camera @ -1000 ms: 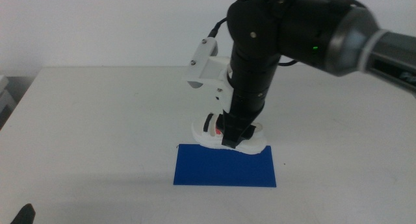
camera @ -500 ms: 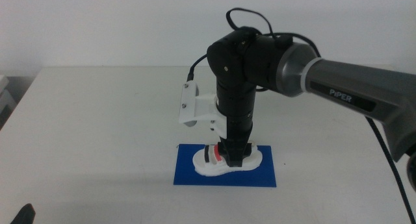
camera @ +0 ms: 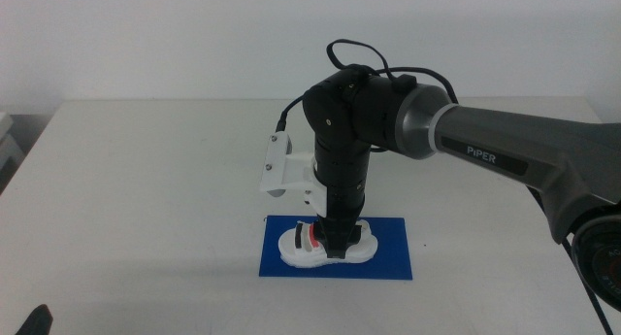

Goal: Use one arm to grab the shoe from the table and place it on the mat.

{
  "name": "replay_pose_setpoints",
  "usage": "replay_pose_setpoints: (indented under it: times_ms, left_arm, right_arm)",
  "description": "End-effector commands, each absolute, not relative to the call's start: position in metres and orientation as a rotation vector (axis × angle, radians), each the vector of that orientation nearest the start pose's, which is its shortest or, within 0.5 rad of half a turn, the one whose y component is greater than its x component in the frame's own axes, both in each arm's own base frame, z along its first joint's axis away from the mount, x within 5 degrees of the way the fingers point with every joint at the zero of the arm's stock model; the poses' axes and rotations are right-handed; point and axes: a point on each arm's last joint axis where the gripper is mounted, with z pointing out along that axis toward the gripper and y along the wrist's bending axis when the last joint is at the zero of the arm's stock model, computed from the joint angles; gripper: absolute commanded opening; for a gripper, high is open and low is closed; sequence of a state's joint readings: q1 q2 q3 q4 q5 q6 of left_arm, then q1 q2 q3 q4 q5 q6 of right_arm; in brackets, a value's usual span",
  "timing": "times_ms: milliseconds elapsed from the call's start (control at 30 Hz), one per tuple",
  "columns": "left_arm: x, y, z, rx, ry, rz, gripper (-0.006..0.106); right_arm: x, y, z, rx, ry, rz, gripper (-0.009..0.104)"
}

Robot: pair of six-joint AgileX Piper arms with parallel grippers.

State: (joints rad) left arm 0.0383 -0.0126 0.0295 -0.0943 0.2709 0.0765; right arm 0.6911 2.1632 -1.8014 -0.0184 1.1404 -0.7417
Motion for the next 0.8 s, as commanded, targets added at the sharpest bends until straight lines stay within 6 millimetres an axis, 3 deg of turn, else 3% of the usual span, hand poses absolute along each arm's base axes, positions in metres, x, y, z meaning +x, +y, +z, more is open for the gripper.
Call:
replay_pose_setpoints:
  times_ms: [0, 200, 233, 433, 600, 700, 767]
  left_arm:
    - [0.055, 0.000, 0.185, -0.039, 1.683, -0.012, 0.094]
    - [0.055, 0.000, 0.185, -0.039, 1.683, -0.012, 0.094]
    - [0.055, 0.000, 0.185, -0.039, 1.683, -0.012, 0.094]
    - [0.055, 0.000, 0.185, -0.039, 1.683, -0.012, 0.094]
    - [0.055, 0.000, 0.185, -0.039, 1.683, -0.012, 0.094]
    - [0.055, 0.000, 0.185, -0.039, 1.683, -0.012, 0.094]
    - [0.055, 0.000, 0.185, -0.039, 1.683, -0.012, 0.094]
  right_arm:
    - [0.350, 0.283, 0.234, -1.894, 2.179, -0.042, -0.004]
    - [0.350, 0.282, 0.233, -1.902, 2.189, -0.040, -0.002]
    - [0.351, 0.283, 0.233, -1.905, 2.178, -0.047, 0.053]
    - [0.349, 0.281, 0.245, -1.872, 2.155, -0.032, 0.092]
    - [0.333, 0.262, 0.295, -1.619, 2.193, 0.029, 0.092]
    - [0.321, 0.230, 0.326, -1.313, 2.195, 0.069, 0.092]
    - [0.310, 0.204, 0.333, -1.104, 2.208, 0.102, 0.092]
